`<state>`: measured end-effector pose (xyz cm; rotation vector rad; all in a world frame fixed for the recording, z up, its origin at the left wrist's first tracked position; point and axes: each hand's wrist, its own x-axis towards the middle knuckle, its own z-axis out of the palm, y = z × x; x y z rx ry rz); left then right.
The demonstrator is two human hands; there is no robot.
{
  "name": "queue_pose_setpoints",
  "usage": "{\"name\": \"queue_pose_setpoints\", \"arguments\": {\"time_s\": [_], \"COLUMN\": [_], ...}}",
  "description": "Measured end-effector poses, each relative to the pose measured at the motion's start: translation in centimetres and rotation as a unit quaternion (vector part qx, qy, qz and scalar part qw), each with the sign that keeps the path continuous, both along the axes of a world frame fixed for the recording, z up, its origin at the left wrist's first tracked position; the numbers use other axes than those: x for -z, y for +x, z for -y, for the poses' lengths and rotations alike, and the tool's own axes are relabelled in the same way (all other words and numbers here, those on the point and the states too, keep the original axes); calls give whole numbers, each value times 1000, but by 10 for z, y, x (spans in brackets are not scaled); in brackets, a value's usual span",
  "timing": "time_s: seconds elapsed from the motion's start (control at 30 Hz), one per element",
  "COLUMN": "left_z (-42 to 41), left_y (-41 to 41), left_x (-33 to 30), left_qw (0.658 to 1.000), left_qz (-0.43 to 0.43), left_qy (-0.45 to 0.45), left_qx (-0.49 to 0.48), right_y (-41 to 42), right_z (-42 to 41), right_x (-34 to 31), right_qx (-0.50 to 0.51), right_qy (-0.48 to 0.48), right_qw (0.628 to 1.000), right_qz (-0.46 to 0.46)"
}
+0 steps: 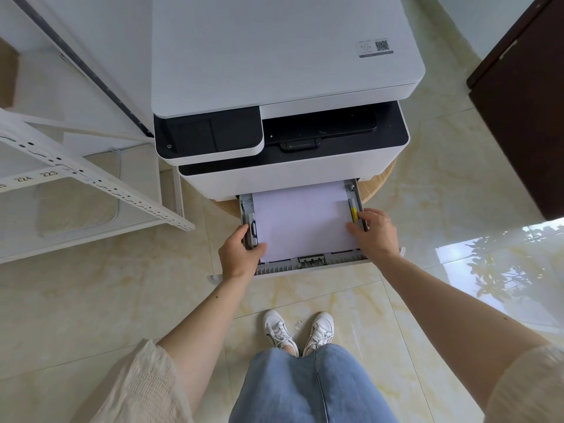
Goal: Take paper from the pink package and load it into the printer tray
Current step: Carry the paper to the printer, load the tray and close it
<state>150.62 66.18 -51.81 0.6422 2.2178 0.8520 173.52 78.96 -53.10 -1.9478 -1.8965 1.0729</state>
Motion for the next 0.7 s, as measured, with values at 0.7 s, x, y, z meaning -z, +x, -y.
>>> {"name": "queue_pose_setpoints", "arguments": {"time_s": [0.7], "left_z": [23], "left_y": [-16], "left_x": [-8], "left_qw": [983], "left_qz": [-34], "left_qy": [-98], "left_qx": [152], "right_y": [29], "right_z": [20], "right_x": [-28], "right_qx": [-200], "right_qy": [-72], "right_qw": [970], "right_qz": [115]}}
